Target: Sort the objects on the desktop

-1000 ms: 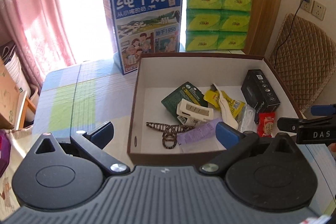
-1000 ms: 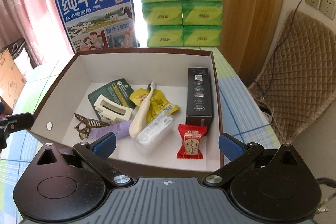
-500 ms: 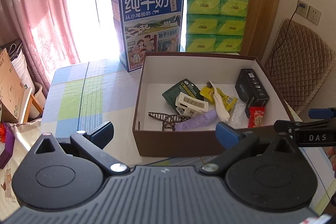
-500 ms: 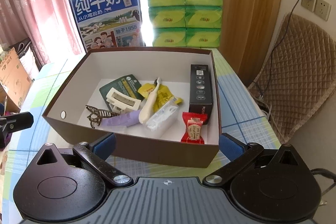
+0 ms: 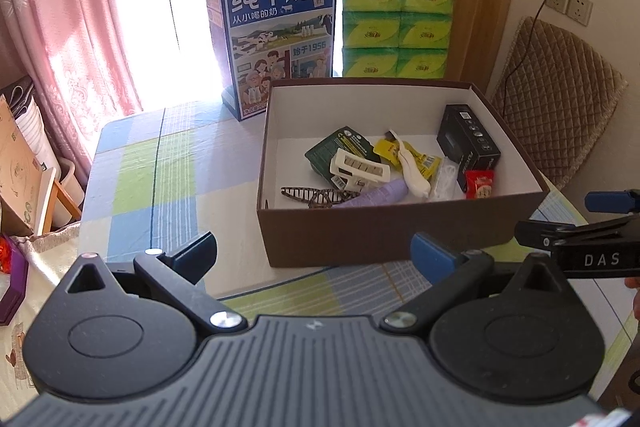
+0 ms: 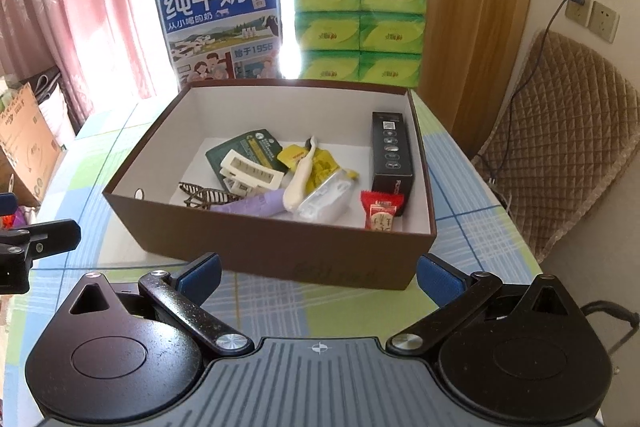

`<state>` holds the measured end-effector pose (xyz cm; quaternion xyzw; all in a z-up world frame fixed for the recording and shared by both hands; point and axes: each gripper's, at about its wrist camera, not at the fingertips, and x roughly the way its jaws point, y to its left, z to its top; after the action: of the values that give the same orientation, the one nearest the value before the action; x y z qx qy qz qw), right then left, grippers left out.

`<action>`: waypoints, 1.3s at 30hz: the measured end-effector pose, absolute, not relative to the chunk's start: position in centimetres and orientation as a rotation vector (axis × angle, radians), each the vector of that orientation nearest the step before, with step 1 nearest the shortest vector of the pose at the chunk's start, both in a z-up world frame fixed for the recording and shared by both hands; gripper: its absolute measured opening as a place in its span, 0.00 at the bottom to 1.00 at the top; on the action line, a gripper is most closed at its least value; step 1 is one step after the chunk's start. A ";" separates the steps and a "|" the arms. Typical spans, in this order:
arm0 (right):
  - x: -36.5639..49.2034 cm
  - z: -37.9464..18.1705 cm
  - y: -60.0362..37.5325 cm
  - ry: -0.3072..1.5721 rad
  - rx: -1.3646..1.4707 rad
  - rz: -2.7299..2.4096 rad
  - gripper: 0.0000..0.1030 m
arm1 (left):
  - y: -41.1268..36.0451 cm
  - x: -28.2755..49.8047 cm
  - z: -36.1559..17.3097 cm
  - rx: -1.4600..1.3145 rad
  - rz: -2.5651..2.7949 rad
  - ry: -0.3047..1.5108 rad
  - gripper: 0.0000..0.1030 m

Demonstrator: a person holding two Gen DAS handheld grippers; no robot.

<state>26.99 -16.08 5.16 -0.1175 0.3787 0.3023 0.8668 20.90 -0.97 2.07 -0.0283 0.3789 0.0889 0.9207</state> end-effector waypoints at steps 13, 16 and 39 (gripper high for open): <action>23.6 5.4 -17.5 0.730 -0.243 0.626 0.98 | -1.3 17.8 2.1 -0.049 0.192 0.782 0.99; 23.3 5.4 -17.9 0.733 -0.242 0.628 0.98 | -1.7 17.3 1.8 -0.047 0.194 0.792 0.99; 21.6 4.4 -21.8 0.737 -0.298 0.701 0.98 | -5.5 15.4 0.0 -0.015 0.264 0.848 0.99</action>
<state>21.65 -21.75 4.35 -0.1422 0.3513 0.3344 0.8628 15.45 -5.51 0.04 -0.0073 0.4103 0.1278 0.9029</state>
